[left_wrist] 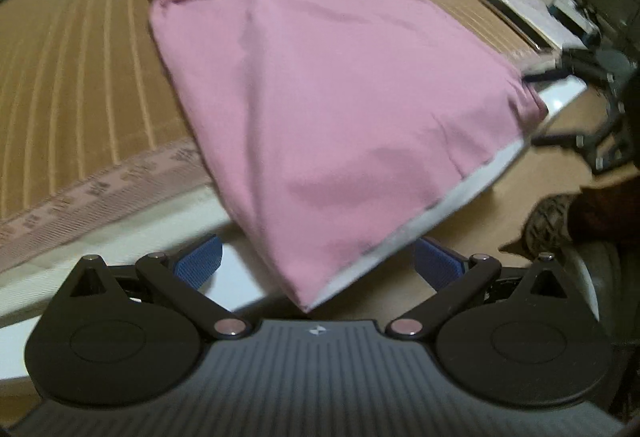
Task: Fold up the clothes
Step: 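Move both grippers, open, to the hem of the pink shirt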
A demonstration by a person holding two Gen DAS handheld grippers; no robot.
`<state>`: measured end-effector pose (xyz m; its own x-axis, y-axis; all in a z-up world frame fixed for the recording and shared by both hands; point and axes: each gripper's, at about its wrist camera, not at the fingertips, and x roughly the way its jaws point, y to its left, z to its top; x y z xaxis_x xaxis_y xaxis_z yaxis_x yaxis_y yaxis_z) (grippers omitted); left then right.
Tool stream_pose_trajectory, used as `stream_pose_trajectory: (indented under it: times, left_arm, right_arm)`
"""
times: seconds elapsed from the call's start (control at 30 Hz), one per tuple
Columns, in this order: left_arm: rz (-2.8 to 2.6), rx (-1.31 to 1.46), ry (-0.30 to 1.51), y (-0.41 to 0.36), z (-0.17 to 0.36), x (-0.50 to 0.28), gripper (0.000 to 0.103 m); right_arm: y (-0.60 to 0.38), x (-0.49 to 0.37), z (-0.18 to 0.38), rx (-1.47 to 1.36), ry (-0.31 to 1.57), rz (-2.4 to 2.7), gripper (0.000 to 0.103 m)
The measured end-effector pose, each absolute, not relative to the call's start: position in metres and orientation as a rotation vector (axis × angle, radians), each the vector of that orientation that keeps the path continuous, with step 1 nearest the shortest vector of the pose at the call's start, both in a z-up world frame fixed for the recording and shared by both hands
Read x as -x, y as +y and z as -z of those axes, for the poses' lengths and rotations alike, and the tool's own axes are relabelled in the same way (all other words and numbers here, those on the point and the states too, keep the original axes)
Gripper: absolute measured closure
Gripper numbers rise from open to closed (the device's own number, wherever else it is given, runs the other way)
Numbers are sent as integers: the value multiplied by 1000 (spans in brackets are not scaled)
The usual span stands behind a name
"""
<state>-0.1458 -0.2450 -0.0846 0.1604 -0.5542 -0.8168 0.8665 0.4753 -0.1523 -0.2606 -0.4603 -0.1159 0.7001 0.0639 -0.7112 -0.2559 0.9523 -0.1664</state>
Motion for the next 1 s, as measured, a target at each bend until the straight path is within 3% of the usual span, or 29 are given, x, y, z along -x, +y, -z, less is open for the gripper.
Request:
stream_pose_trajectory:
  times: [0.07,0.37,0.47,0.5,1.0]
  left_arm:
    - [1045,-349,988,-245,87,140,0]
    - [1006,-145,1132,-245,96,112,0]
    - [966,-188,1116,-255,96,117,0]
    - [955,-208,1112,-259,96,120,0]
    - [803,-165,1120,-278,94,120,0]
  right_arm:
    - [-477,263,112,201,752,-138,23]
    - [-552,278,106,-203,669,-71,19]
    - [-572,279,111,-344,646,-73,9]
    - [-577,280,112,-371,625,-67,2]
    - [-602,285,129,-568,520,-112,1]
